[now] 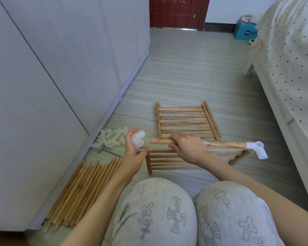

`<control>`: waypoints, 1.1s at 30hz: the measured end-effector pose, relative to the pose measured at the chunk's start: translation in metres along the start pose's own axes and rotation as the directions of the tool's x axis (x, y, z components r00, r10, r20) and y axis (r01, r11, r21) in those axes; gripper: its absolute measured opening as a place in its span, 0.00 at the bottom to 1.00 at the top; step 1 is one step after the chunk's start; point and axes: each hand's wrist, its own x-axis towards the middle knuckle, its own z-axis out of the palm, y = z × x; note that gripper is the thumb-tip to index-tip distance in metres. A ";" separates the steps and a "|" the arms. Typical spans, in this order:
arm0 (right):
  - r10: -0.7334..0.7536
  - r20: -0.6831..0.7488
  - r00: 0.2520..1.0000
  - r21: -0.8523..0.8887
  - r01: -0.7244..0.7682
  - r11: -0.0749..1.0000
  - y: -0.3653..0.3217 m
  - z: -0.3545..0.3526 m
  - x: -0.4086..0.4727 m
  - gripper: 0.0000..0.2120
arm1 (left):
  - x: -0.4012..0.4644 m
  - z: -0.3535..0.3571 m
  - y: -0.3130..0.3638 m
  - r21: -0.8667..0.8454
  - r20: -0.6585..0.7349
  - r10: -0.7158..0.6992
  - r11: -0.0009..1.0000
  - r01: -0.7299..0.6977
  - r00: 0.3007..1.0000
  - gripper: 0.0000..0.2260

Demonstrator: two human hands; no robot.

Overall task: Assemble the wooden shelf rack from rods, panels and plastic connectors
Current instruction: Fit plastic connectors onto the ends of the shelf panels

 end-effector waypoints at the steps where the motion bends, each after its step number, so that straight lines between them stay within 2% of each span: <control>1: 0.003 0.000 1.000 0.005 -0.003 1.000 0.000 0.000 0.000 0.13 | 0.000 -0.001 0.002 -0.057 0.002 -0.046 0.997 0.046 0.999 0.28; 3: 0.010 0.001 1.000 0.011 -0.010 1.000 0.001 -0.001 -0.001 0.13 | 0.000 -0.003 0.006 -0.202 -0.041 -0.118 0.973 0.108 0.992 0.26; 5: 0.021 0.005 1.000 0.013 -0.021 1.000 0.002 -0.001 -0.003 0.13 | 0.003 -0.006 0.011 -0.327 -0.091 -0.207 0.930 0.167 0.974 0.18; 7: 0.028 0.005 1.000 0.019 -0.028 0.999 0.002 -0.002 -0.004 0.12 | 0.008 -0.010 0.013 -0.343 -0.134 -0.279 0.913 0.220 0.951 0.15; 9: 0.029 0.003 1.000 0.024 -0.029 0.999 0.002 -0.002 -0.005 0.12 | 0.008 -0.011 0.015 -0.323 -0.145 -0.294 0.917 0.235 0.945 0.11; 11: 0.033 0.004 0.999 0.027 -0.033 0.999 0.002 -0.002 -0.006 0.12 | 0.006 -0.010 0.017 -0.300 -0.137 -0.276 0.927 0.225 0.951 0.13; 14: 0.041 0.006 0.999 0.029 -0.041 0.999 0.002 -0.001 -0.007 0.13 | 0.002 -0.011 0.016 -0.127 -0.100 -0.210 0.972 0.197 0.972 0.22; 19: 0.050 0.010 0.999 0.038 -0.051 0.998 0.004 -0.002 -0.007 0.13 | -0.001 -0.009 0.017 0.177 -0.078 -0.035 0.983 0.049 0.996 0.14; 21: 0.053 0.009 0.999 0.041 -0.053 0.998 0.004 -0.002 -0.008 0.12 | -0.003 -0.007 0.018 0.205 -0.030 0.039 0.978 -0.032 0.999 0.14; 24: 0.055 0.016 0.998 0.040 -0.055 0.998 0.003 -0.002 -0.008 0.12 | -0.004 -0.006 0.019 0.173 -0.012 0.056 0.983 -0.053 0.998 0.15; 30: 0.056 0.019 0.998 0.043 -0.057 0.997 0.004 -0.002 -0.009 0.12 | 0.003 -0.009 0.011 0.427 -0.023 0.110 0.900 -0.090 0.994 0.10; 33: 0.060 0.025 0.998 0.050 -0.061 0.997 0.004 -0.002 -0.009 0.12 | 0.004 -0.008 0.010 0.453 -0.038 0.102 0.889 -0.074 0.994 0.09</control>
